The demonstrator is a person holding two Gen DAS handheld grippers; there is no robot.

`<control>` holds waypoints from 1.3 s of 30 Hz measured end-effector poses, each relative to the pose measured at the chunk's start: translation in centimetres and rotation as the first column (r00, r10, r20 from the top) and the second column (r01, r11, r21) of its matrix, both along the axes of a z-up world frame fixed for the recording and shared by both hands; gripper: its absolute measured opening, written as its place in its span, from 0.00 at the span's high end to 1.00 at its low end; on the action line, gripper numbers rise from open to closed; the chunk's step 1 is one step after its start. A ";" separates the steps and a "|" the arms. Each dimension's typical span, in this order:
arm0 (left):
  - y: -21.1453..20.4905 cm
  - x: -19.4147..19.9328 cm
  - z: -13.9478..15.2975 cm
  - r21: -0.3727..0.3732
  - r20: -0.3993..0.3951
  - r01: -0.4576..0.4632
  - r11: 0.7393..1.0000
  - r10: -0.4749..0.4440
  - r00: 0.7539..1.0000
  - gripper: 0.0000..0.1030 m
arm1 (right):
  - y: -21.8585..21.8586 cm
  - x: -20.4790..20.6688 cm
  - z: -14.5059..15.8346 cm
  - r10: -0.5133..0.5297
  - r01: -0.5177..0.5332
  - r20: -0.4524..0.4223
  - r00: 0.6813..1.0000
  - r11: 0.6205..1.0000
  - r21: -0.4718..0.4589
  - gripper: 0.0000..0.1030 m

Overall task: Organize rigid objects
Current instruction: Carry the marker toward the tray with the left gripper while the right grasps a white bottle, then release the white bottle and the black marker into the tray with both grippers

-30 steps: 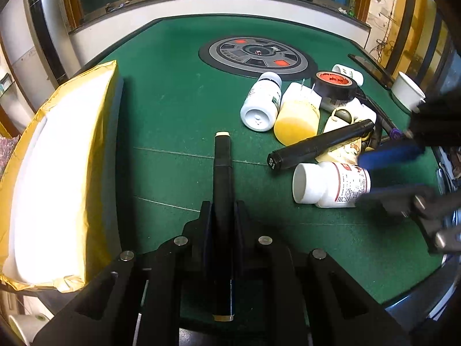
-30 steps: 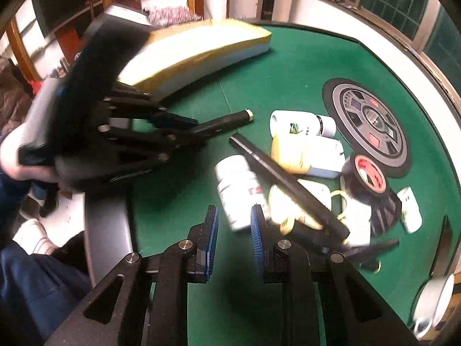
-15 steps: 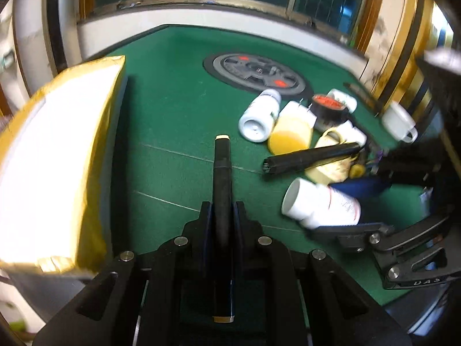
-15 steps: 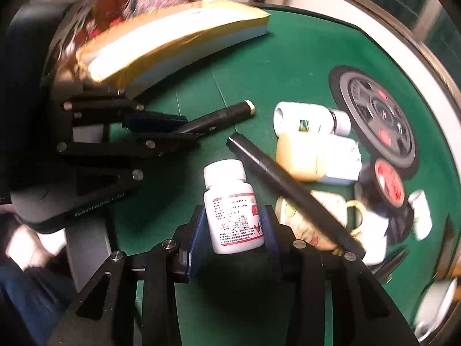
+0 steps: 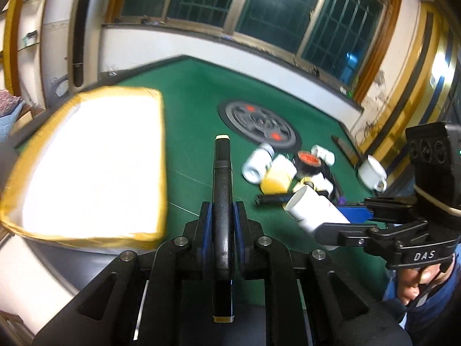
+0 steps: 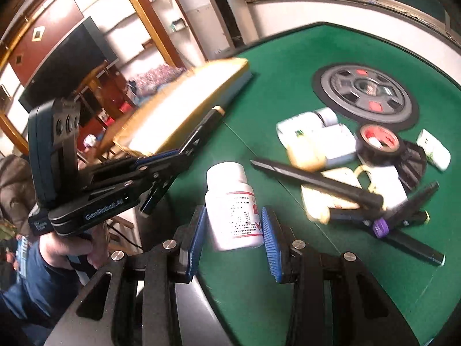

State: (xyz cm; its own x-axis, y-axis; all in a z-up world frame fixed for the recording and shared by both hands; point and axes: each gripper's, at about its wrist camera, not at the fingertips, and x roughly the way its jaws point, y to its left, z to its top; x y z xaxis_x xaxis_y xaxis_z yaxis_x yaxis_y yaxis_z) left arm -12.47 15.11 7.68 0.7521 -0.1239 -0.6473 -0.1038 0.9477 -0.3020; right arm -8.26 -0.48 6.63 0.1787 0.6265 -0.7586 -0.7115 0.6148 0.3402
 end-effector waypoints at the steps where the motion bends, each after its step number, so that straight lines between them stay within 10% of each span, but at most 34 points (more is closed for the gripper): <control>1: 0.9 -0.2 0.5 -0.004 0.002 -0.009 1.000 0.009 1.000 0.88 | 0.8 0.0 0.5 0.012 -0.012 0.005 1.000 1.000 0.009 0.66; 25: 17.3 9.2 -2.4 0.012 -0.166 -0.162 0.987 0.162 0.973 0.88 | 19.6 7.6 3.0 0.008 -0.008 0.000 1.000 1.000 -0.009 0.69; 39: 18.2 12.1 -4.1 0.034 -0.236 -0.174 0.984 0.177 0.955 0.88 | 27.5 14.1 -3.5 -0.065 0.041 -0.181 0.981 0.991 -0.131 0.69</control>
